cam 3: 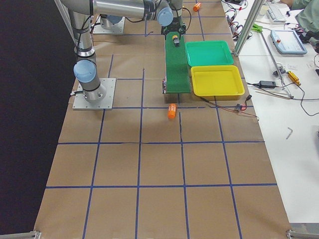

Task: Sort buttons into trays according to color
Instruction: 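Grasp the belt's yellow button with the right gripper while left reaches the pile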

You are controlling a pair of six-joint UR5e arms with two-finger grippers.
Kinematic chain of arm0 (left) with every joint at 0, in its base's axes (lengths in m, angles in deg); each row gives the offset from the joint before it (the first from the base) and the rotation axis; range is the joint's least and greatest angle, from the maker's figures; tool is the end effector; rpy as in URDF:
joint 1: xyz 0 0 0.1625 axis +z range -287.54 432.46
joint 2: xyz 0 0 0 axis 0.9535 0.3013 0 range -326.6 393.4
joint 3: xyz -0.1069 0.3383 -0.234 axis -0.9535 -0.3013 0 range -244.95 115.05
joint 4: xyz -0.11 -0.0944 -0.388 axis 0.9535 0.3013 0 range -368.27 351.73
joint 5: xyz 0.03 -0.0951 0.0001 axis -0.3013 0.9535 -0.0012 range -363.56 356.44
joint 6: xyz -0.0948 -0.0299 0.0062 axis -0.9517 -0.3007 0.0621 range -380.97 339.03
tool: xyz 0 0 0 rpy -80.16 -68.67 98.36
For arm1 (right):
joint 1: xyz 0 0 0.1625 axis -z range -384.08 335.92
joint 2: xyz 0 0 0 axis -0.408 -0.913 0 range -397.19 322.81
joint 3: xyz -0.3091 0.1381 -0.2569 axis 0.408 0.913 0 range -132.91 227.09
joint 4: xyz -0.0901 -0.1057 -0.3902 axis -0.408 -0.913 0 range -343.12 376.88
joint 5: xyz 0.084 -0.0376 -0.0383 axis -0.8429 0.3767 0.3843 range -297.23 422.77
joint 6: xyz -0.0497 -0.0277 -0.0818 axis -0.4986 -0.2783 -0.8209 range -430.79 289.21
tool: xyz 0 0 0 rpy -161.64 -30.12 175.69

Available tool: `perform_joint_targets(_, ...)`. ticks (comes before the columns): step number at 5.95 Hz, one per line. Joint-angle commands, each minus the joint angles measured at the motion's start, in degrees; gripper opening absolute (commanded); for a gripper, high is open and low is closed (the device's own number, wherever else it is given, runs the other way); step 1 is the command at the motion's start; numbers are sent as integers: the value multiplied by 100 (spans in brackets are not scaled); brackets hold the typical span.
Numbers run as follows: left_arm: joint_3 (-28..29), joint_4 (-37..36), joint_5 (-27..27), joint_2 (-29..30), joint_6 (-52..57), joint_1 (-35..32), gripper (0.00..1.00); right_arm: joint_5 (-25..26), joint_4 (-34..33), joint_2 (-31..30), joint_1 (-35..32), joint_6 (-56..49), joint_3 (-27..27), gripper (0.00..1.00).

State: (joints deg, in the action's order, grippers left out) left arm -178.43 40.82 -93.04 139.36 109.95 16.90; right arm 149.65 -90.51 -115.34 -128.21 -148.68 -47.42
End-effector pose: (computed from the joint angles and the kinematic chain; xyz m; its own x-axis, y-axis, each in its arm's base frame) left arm 0.1843 -0.5063 0.2249 0.1132 0.9933 -0.0252 0.9935 -0.1130 0.0098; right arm 0.2725 -0.5140 0.3703 0.0356 -0.9993 0.0061 -0.9977 -0.0359 -0.0570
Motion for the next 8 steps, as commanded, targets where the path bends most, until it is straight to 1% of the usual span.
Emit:
perform_joint_targets(1,-42,-13,-174,64,862,368,99,4,-412,430,-239,151,-24,100)
perform_joint_targets(2,1,-14,-149,126,1187,396,99,4,-589,667,-248,134,-24,100)
perform_joint_targets(3,36,-31,-140,231,1364,397,99,48,-625,861,-248,142,-24,100)
perform_joint_targets(4,37,-101,-140,380,1497,423,99,57,-878,967,-248,151,-24,100)
perform_joint_targets(5,37,-180,-123,503,1489,441,99,74,-1246,1099,-240,143,-50,100)
perform_joint_targets(6,28,-181,-122,566,1463,441,99,74,-1832,1196,-187,90,-320,100)
perform_joint_targets(7,37,-189,-1,653,1437,441,99,100,-2552,1188,-48,-110,-732,100)
perform_joint_targets(8,37,-294,70,724,1454,441,82,101,-2698,1145,284,-408,-945,100)
